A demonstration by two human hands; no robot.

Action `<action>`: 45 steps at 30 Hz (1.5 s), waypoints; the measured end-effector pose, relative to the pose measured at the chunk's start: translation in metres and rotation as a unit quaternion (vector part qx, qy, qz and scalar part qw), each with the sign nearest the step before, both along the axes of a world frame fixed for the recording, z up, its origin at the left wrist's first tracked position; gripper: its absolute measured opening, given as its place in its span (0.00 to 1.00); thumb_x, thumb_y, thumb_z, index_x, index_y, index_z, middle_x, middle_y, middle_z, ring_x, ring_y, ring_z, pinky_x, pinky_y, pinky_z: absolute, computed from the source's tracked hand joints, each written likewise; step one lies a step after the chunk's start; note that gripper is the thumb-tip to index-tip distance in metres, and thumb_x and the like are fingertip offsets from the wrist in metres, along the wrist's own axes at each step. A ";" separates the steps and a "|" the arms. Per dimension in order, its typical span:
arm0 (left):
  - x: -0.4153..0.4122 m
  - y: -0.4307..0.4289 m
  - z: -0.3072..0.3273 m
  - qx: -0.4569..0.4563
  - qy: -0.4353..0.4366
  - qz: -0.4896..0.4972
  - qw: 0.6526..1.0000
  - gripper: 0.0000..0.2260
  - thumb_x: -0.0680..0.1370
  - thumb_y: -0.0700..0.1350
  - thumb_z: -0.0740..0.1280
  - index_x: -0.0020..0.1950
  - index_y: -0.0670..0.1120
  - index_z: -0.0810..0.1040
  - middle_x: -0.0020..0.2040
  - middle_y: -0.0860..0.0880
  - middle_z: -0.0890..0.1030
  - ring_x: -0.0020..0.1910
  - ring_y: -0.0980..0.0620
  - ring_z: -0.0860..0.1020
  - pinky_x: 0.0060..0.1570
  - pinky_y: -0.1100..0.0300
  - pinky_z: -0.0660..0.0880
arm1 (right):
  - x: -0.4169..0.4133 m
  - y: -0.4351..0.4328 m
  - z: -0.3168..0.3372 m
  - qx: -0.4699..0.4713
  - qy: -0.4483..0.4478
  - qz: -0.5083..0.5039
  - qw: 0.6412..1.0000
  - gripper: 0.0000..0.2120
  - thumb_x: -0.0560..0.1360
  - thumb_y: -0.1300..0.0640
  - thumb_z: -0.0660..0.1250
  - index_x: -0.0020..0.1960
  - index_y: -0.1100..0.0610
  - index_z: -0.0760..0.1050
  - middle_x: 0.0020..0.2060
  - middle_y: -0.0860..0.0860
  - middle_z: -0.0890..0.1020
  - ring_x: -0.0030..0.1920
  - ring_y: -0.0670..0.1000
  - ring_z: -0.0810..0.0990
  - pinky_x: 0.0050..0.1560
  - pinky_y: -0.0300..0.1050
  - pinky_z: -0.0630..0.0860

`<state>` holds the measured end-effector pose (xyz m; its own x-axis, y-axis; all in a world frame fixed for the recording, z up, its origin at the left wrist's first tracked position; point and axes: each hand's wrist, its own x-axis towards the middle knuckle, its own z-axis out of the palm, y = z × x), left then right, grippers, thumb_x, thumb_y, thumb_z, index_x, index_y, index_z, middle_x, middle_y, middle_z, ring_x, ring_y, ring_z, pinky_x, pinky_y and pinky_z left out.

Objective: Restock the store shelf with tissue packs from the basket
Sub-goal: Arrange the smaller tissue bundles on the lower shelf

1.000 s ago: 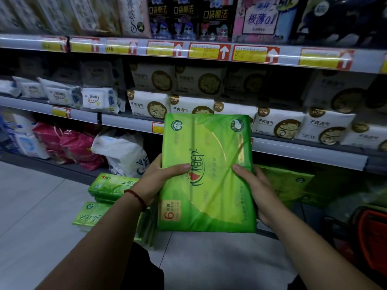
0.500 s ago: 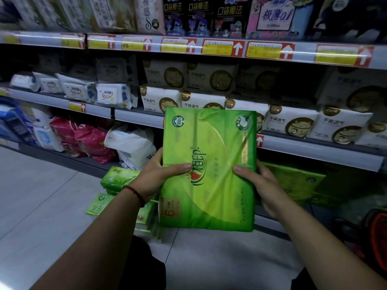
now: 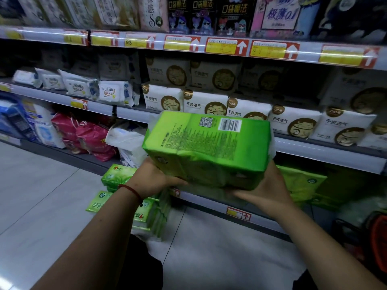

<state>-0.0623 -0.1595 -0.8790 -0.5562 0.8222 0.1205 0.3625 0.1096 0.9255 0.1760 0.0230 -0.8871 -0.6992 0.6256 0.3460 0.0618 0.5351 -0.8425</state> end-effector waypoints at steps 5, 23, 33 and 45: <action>-0.005 -0.005 -0.002 -0.043 -0.137 0.008 0.990 0.25 0.72 0.29 0.75 0.68 0.35 0.75 0.69 0.44 0.75 0.65 0.55 0.77 0.62 0.65 0.72 | -0.004 -0.006 0.010 0.197 0.058 -0.015 0.979 0.42 0.64 0.48 0.82 0.71 0.60 0.68 0.63 0.52 0.74 0.62 0.46 0.76 0.60 0.36 0.74; -0.043 -0.022 0.010 -0.095 -0.349 -0.084 0.929 0.35 0.55 0.58 0.86 0.58 0.44 0.87 0.61 0.40 0.84 0.61 0.39 0.82 0.68 0.41 0.74 | -0.008 -0.008 -0.008 0.446 -0.024 -0.022 0.895 0.32 0.76 0.49 0.71 0.75 0.55 0.61 0.73 0.60 0.64 0.75 0.65 0.65 0.71 0.74 0.65; -0.022 -0.009 0.014 0.092 -0.370 -0.040 0.924 0.44 0.52 0.41 0.81 0.68 0.38 0.76 0.63 0.33 0.78 0.57 0.32 0.79 0.62 0.32 0.73 | -0.035 -0.004 -0.011 -0.386 0.034 -0.131 0.912 0.10 0.83 0.62 0.61 0.58 0.56 0.80 0.53 0.61 0.86 0.56 0.65 0.84 0.59 0.66 0.80; -0.005 0.010 -0.001 0.070 -0.302 0.013 0.951 0.31 0.67 0.56 0.77 0.67 0.47 0.78 0.61 0.40 0.84 0.58 0.35 0.83 0.60 0.37 0.79 | -0.030 -0.024 -0.011 -0.337 -0.019 -0.004 0.941 0.30 0.71 0.42 0.73 0.70 0.44 0.69 0.56 0.44 0.85 0.47 0.43 0.87 0.43 0.39 0.81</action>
